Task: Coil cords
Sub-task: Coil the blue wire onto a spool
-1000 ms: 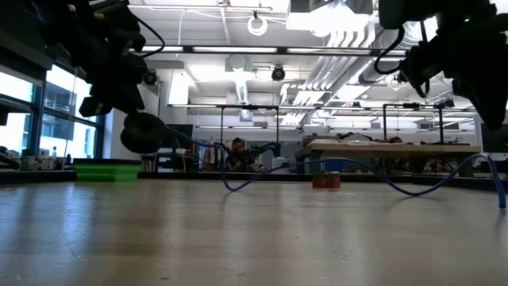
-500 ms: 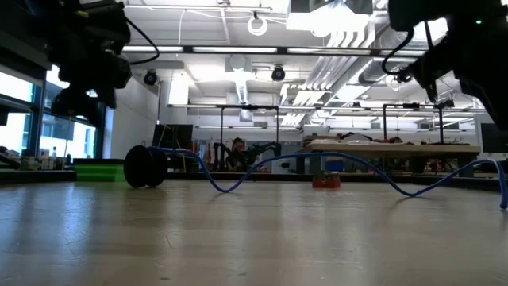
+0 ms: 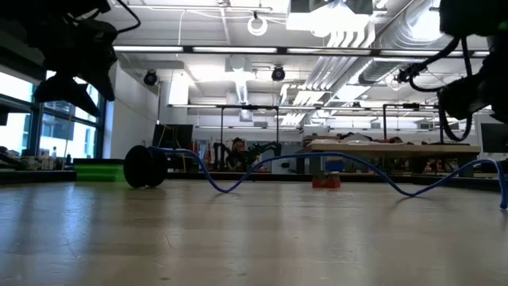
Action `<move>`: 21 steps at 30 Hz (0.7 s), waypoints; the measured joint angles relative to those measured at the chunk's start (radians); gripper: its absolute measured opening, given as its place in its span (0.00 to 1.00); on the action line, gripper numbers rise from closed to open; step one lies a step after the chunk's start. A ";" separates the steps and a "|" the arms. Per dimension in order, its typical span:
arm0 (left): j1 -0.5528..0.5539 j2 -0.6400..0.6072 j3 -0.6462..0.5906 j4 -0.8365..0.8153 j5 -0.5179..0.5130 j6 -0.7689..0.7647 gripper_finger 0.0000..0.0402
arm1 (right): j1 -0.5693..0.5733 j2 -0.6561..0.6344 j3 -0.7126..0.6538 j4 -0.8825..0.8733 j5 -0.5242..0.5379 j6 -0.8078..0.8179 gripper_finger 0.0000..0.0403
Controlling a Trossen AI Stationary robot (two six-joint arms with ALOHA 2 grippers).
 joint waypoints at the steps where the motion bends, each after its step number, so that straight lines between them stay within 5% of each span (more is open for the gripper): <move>1: -0.010 0.013 0.000 0.024 0.000 0.024 0.52 | 0.012 0.000 -0.008 0.056 0.021 0.022 0.48; 9: 0.030 0.293 0.123 0.114 0.001 0.532 0.52 | 0.020 0.000 -0.021 0.206 0.093 0.023 0.48; 16: 0.120 0.561 0.305 -0.063 -0.063 1.168 0.52 | 0.015 0.000 -0.021 0.272 0.119 -0.004 0.48; 21: 0.140 0.657 0.307 -0.050 0.043 1.408 0.52 | 0.015 0.000 -0.021 0.335 0.176 -0.004 0.48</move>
